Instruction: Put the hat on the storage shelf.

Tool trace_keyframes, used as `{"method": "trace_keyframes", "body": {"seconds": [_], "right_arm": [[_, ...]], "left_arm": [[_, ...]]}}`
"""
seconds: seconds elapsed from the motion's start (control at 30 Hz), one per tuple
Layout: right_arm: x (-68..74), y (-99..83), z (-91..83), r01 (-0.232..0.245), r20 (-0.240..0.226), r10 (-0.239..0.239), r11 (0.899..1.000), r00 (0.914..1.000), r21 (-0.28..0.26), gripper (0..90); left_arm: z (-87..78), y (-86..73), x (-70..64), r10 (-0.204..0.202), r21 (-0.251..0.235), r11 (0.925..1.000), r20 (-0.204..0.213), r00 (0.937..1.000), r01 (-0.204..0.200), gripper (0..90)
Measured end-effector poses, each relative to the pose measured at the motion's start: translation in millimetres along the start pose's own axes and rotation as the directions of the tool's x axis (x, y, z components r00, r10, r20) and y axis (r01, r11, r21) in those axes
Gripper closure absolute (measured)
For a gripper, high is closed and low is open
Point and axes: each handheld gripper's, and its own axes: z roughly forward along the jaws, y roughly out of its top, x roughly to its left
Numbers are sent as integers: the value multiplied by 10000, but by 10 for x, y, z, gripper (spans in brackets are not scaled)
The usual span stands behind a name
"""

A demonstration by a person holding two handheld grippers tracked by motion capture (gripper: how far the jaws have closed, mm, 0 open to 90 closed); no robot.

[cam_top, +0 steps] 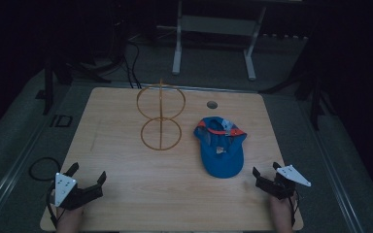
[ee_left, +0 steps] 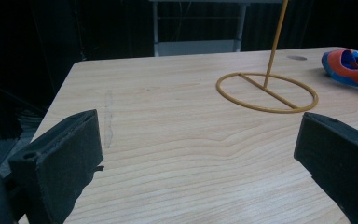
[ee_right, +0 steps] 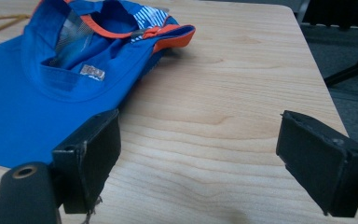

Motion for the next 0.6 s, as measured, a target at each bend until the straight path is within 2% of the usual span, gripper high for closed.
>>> {"method": "trace_keyframes", "body": {"seconds": [0.13, 0.17, 0.23, 0.37, 0.6], "right_arm": [[26, 1, 4, 206, 144, -207, 9998, 9997, 28, 137], [39, 2, 7, 299, 345, -302, 9995, 9989, 84, 137], [47, 9, 25, 220, 665, -241, 9993, 9975, 311, 140], [45, 14, 38, 94, 934, -137, 9989, 9955, 465, 140], [11, 13, 32, -141, 705, 113, 9991, 9974, 395, 140]], "left_arm": [[-1, 0, -1, 0, 11, 10000, -6, 10000, 0, 13], [1, -1, 0, -10, 21, 10000, 2, 10000, 10, 13], [2, -2, -1, 0, 41, 10000, -6, 10000, 0, 13], [2, -3, -2, -1, 48, 10000, -13, 10000, 1, 13], [4, -1, -5, 51, 95, 9999, -28, 10000, -51, 13]]}}
